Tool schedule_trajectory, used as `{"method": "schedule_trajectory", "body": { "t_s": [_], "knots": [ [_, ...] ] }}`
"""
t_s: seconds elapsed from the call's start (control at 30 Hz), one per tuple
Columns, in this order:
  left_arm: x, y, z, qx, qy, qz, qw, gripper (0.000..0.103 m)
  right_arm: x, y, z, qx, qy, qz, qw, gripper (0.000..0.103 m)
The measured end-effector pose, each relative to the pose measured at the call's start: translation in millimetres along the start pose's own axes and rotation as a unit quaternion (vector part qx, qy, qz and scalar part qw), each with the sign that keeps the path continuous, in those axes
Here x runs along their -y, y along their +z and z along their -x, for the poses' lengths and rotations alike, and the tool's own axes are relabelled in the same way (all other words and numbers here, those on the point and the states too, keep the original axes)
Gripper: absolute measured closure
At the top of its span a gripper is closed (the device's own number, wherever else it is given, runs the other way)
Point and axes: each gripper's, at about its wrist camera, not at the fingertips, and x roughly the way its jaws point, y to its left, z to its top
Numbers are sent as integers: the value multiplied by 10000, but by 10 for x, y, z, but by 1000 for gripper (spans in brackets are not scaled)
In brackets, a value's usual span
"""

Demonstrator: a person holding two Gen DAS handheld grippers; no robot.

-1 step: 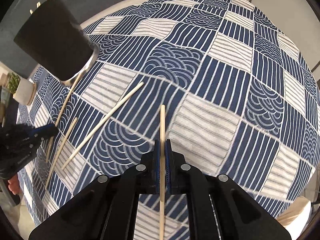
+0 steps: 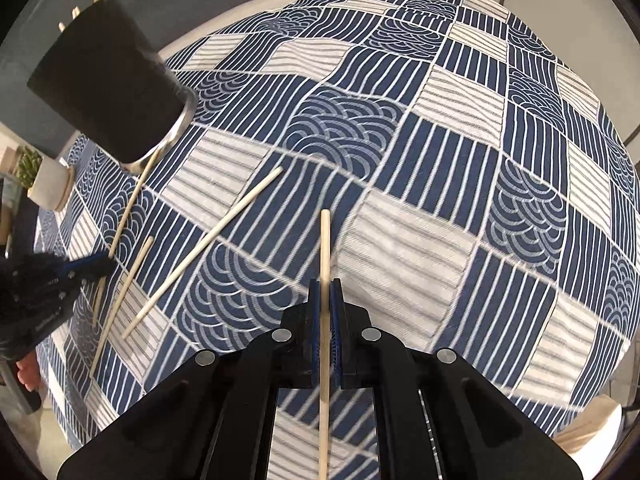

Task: Organize utensils
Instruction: 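Grasp a wooden stick with the right gripper while the left gripper grasps another, then lift both held sticks and carry them over the black holder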

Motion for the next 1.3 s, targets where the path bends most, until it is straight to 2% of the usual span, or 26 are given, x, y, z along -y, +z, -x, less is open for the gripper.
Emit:
{"method": "schedule_trajectory", "body": {
  "t_s": [0.2,0.37,0.53,0.73,0.97,1.17,1.3],
  "knots": [
    [-75,-213,100,-79,198,740,9970,98,186,172,69,126,314,92,9994,98],
    [-106,-432,238,-69,513,1298,9902,98,120,348,198,308,588,578,9961,98],
    [-105,-607,445,126,764,1765,9813,98,36,503,383,528,781,1080,9897,98],
    [-81,-722,761,401,1070,2088,9713,98,-80,639,637,881,970,1524,9796,98],
    [-25,-529,1126,780,1385,2196,9625,98,-344,877,1010,1355,1423,1860,9627,98],
    [-93,-172,1438,1138,1700,1931,9596,98,-550,1138,1399,1906,1809,1980,9443,98],
    [-181,102,1599,1432,1644,1902,9572,98,-683,1374,1604,2160,1983,2039,9341,98]
  ]
}}
